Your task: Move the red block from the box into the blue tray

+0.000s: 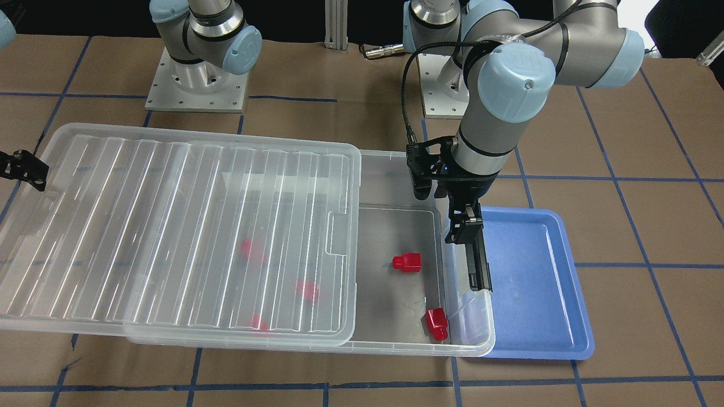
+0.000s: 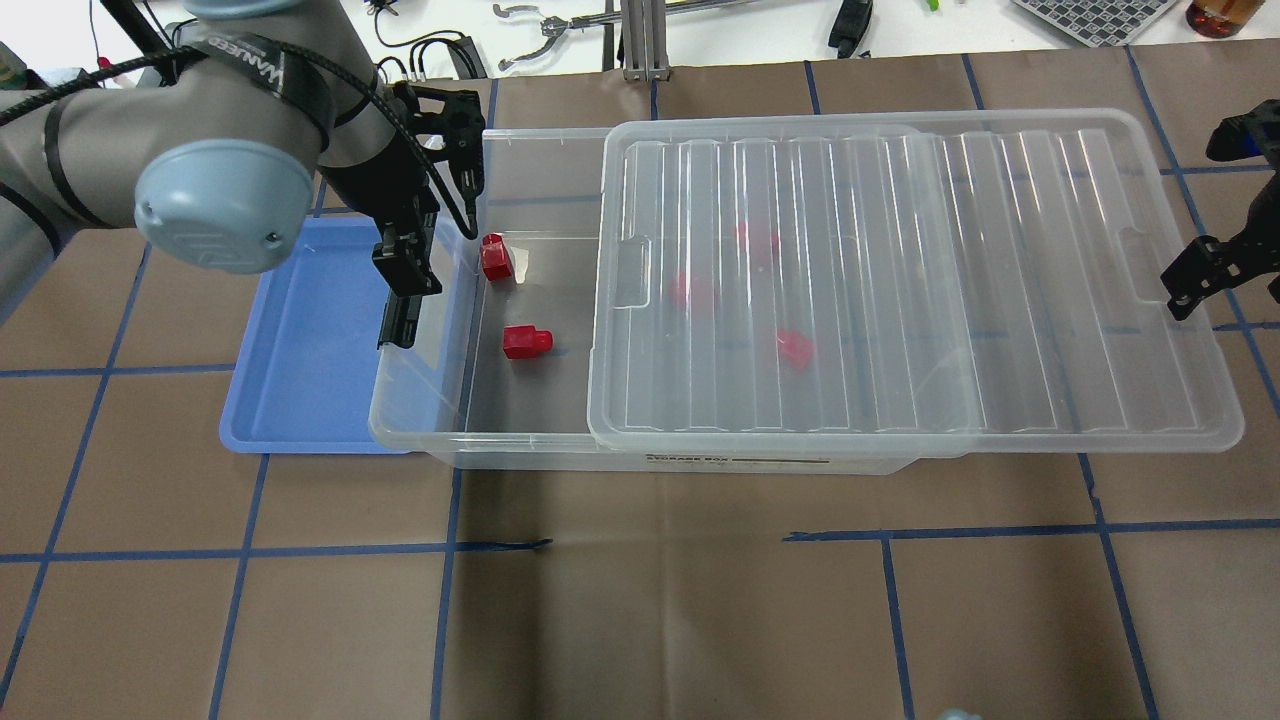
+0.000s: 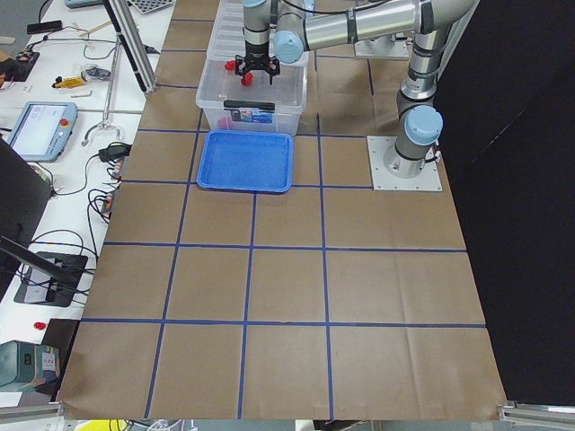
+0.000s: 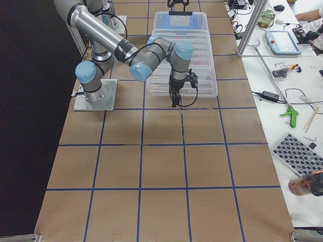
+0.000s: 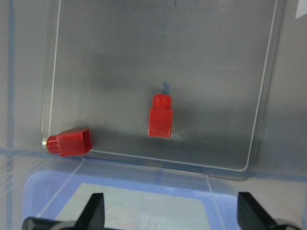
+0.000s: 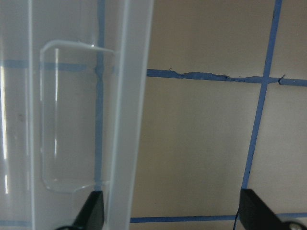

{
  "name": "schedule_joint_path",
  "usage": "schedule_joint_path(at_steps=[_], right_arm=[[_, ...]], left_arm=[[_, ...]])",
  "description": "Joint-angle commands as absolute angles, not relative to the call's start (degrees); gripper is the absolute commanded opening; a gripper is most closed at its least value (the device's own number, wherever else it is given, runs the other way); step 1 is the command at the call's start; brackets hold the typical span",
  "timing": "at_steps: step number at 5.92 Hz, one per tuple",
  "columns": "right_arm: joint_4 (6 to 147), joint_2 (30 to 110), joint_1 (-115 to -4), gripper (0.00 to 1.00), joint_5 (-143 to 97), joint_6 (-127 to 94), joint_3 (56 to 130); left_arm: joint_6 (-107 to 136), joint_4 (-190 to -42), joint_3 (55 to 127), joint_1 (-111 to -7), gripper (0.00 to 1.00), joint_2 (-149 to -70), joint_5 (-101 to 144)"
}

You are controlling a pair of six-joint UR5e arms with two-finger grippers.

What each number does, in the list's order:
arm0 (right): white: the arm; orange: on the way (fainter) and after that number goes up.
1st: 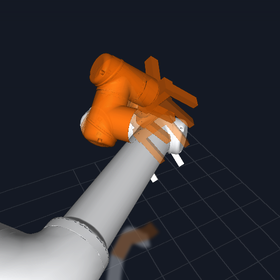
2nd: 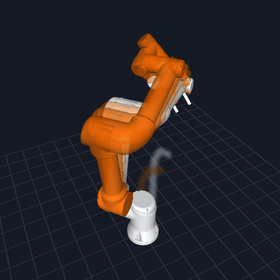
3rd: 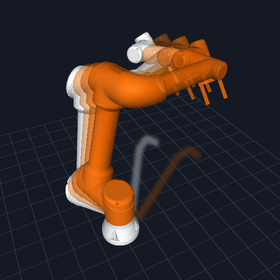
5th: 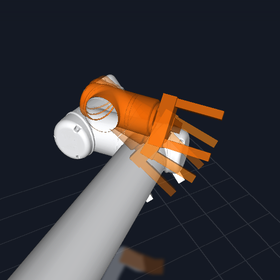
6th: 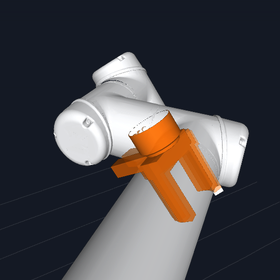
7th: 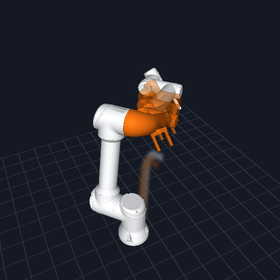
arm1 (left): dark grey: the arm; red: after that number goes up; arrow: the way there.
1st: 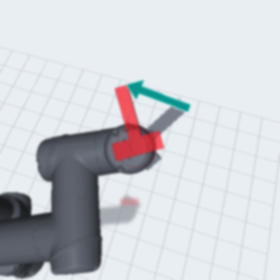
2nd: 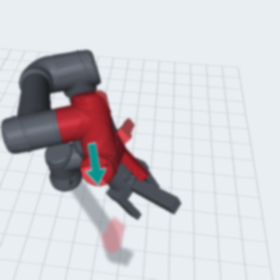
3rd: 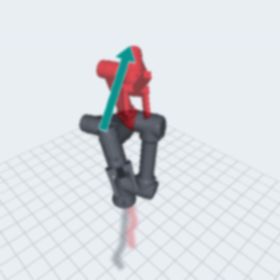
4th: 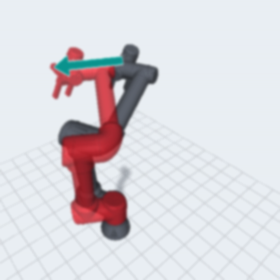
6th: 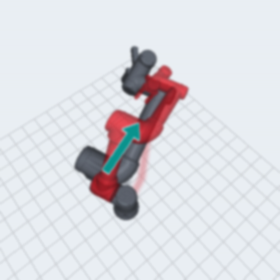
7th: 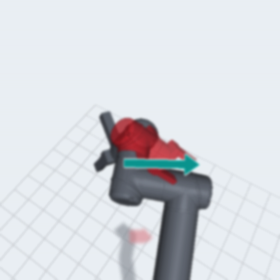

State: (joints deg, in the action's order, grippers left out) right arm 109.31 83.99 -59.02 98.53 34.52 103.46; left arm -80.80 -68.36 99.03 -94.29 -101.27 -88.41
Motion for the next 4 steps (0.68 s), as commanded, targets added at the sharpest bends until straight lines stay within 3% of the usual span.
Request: schedule_joint_path(at_steps=[1,4], right_arm=[[109.68,84.99,-59.23,1.0,96.87,33.84,101.27],[103.49,85.86,-67.71,1.0,93.95,22.66,91.52]], left_arm=[[-80.77,-62.35,100.55,-95.0,0.97,-107.63,-85.79],[-80.95,-59.76,100.63,-95.1,0.96,-113.28,-84.02]])
